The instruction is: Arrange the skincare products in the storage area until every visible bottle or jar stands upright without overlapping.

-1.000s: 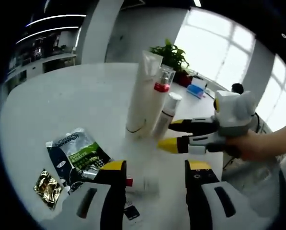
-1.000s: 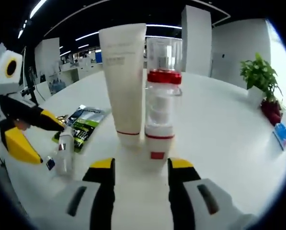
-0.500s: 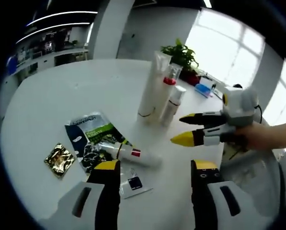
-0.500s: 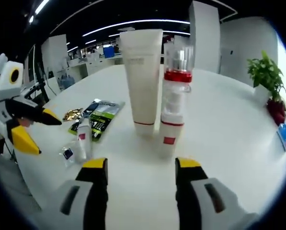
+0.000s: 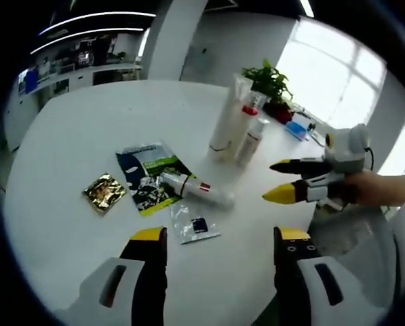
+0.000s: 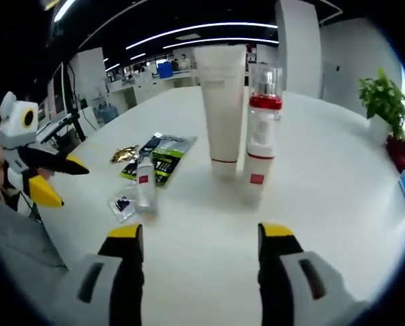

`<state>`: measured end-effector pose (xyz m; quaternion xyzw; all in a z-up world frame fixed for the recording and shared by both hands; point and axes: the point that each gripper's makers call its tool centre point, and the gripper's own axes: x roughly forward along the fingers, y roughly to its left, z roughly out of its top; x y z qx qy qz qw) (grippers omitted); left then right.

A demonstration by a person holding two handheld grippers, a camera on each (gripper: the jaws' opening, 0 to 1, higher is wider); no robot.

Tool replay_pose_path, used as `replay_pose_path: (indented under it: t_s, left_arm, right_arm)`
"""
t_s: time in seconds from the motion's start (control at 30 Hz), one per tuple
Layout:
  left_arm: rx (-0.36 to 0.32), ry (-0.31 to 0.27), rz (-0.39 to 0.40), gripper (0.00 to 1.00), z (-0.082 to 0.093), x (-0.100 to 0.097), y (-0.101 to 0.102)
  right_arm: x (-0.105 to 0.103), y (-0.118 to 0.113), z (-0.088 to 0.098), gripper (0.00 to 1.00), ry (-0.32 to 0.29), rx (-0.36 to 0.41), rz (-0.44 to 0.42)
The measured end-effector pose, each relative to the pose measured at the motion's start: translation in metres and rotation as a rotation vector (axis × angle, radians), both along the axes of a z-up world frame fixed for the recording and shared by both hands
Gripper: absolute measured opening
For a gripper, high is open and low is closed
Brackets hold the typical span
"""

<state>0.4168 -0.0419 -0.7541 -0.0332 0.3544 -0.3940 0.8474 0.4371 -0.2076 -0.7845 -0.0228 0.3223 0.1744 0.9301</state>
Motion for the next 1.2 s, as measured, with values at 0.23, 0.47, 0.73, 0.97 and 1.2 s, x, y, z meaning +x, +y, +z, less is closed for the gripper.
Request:
replay_pose_path:
  t_s: [0.23,0.47,0.73,0.97,1.2]
  left_arm:
    - [-0.006,0.007,0.022,0.64,0.003,-0.013,0.009]
    - [-0.018,0.02,0.048,0.68,0.008,-0.025,0.021]
    - [-0.018,0.013,0.086,0.73,0.017,-0.035,0.033]
    - [-0.019,0.009,0.111,0.77,0.023,-0.044,0.039]
    - [-0.021,0.003,0.134,0.8,0.028,-0.052,0.045]
  right_arm:
    - [-0.014,0.002,0.008,0.75,0.01,0.024,0.025]
    - [-0.026,0.0,0.013,0.76,0.014,0.043,0.03]
    - [-0.036,0.01,0.024,0.8,0.011,0.068,0.064]
    - [-0.042,0.02,0.034,0.86,-0.008,0.075,0.119]
    - [-0.051,0.027,0.044,0.91,-0.018,0.084,0.154]
